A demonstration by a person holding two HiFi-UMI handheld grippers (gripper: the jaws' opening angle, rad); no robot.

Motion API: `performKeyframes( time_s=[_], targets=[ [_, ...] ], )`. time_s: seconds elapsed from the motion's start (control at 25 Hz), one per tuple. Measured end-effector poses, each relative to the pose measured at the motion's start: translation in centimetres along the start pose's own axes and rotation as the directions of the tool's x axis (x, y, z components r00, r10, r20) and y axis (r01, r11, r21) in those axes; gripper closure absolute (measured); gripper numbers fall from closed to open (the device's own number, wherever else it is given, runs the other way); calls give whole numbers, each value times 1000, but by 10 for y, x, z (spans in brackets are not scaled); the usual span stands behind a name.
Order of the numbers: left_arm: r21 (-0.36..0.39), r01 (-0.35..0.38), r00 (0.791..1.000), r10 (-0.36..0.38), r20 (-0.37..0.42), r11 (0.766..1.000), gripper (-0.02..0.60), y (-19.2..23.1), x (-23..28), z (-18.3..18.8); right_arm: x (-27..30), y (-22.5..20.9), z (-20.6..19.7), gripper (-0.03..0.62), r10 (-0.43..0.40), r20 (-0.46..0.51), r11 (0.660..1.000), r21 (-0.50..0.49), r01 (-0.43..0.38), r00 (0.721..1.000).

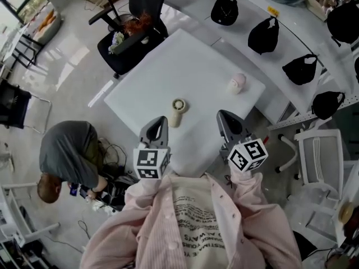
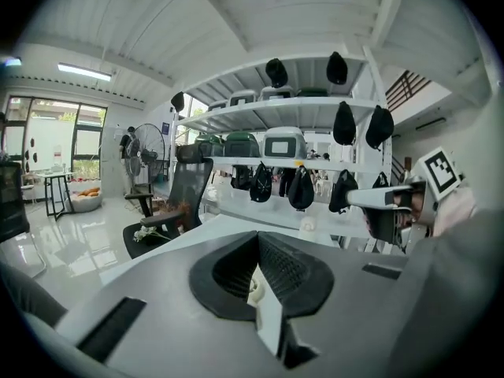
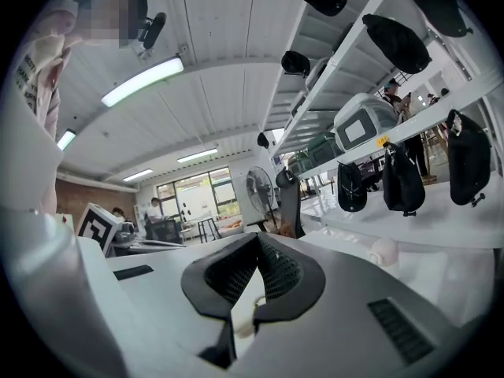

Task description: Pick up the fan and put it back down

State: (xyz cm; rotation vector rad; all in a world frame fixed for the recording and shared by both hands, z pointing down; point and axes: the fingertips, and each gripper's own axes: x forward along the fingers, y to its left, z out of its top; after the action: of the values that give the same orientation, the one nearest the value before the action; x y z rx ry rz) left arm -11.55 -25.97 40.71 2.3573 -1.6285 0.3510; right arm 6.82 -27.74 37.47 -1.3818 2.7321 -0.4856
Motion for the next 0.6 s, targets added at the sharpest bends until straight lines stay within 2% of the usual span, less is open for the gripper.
performKeyframes(
  time_s=[0.24,0.6],
  targets=[
    [-15,-10,998,11,61,1000,578,13,-16,15,-5,4,15,594,-6,28,1000,-21,6,1000],
    [-40,-70,990,74,123,997,578,39,-37,32,-8,-2,32,594,-24,66,999,-42,27,998]
  ],
)
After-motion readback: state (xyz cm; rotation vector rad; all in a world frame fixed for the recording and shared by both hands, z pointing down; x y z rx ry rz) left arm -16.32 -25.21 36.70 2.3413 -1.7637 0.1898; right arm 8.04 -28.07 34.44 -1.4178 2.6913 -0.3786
